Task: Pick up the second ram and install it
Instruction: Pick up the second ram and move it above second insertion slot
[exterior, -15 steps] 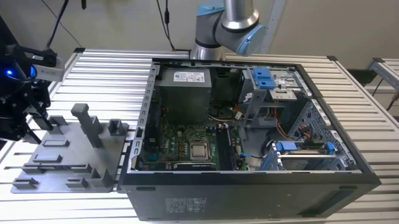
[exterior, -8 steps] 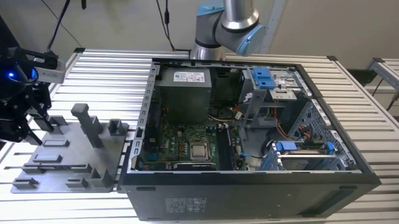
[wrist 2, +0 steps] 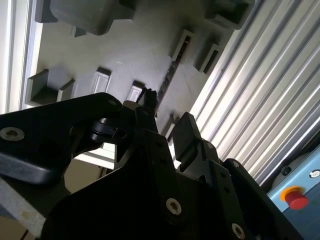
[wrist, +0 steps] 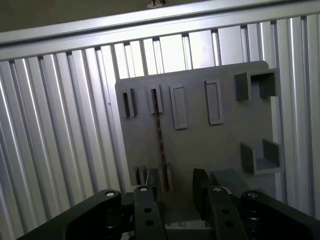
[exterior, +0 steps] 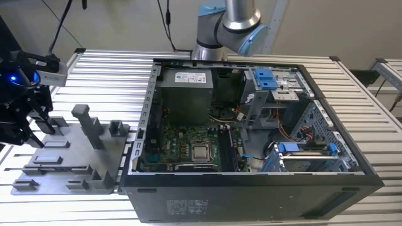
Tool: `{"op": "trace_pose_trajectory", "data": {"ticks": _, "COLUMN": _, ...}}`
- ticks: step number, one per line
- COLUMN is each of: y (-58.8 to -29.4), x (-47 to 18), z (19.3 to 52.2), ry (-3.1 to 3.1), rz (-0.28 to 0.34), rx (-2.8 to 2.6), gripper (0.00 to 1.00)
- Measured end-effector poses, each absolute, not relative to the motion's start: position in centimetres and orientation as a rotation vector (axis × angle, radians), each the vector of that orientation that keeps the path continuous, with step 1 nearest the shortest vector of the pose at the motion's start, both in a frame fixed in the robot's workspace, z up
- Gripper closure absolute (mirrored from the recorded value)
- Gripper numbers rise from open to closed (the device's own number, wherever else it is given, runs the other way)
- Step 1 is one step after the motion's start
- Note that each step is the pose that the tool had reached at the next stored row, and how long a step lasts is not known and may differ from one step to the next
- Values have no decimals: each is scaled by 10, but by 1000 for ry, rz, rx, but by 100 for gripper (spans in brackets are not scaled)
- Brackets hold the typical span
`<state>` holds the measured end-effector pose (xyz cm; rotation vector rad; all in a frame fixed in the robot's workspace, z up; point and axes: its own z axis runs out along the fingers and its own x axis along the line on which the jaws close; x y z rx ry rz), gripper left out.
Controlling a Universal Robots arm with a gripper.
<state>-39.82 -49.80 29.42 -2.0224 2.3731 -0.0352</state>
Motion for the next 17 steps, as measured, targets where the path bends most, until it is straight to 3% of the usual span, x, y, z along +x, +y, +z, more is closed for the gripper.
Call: {"op": "trace_pose_trajectory", "data": {"ticks": 17, "y": -498, "x": -398, "z": 282, "ry": 2373, "rz": -35, "rx": -2022, "gripper": 58}}
